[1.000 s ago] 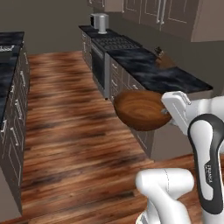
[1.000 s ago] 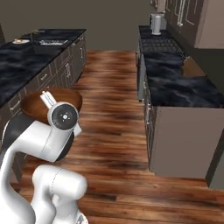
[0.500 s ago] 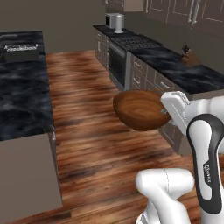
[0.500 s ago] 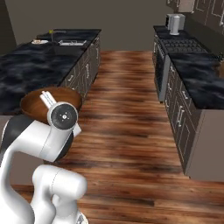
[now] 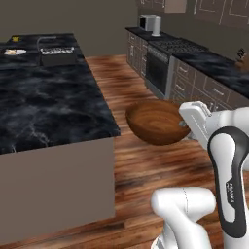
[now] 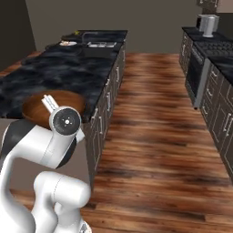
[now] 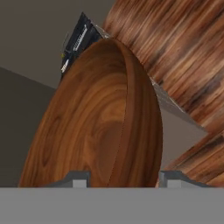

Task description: Take the smaller bowl and place it next to the appetizer plate on the dining counter , and place the larger bowl next to the plate with cooked food.

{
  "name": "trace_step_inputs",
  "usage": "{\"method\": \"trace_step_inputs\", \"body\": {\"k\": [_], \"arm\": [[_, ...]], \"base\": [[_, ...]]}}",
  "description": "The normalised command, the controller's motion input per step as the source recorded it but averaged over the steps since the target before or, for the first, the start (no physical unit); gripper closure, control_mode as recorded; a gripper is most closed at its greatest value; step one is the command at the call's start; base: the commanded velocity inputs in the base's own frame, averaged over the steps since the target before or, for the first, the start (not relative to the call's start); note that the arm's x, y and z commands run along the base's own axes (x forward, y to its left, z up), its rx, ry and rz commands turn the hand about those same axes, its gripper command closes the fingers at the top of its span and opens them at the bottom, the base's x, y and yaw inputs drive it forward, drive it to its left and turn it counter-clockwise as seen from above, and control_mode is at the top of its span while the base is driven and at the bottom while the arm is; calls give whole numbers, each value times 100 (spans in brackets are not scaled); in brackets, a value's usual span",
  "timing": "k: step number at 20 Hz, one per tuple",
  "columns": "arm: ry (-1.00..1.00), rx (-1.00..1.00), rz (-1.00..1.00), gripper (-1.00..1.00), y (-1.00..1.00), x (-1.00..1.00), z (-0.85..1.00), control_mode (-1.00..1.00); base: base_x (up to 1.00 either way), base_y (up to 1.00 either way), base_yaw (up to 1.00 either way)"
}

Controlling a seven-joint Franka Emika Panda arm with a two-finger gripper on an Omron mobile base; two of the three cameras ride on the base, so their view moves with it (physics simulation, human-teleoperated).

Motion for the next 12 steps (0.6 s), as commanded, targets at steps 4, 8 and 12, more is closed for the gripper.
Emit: {"method": "trace_step_inputs", "body": {"k": [4,8,12], "arm": [[0,0,0,100,0,0,0,100],[0,0,0,100,0,0,0,100],[0,0,0,100,0,0,0,100]], "base": [[29,100,15],[45,100,11],[51,100,10]]}}
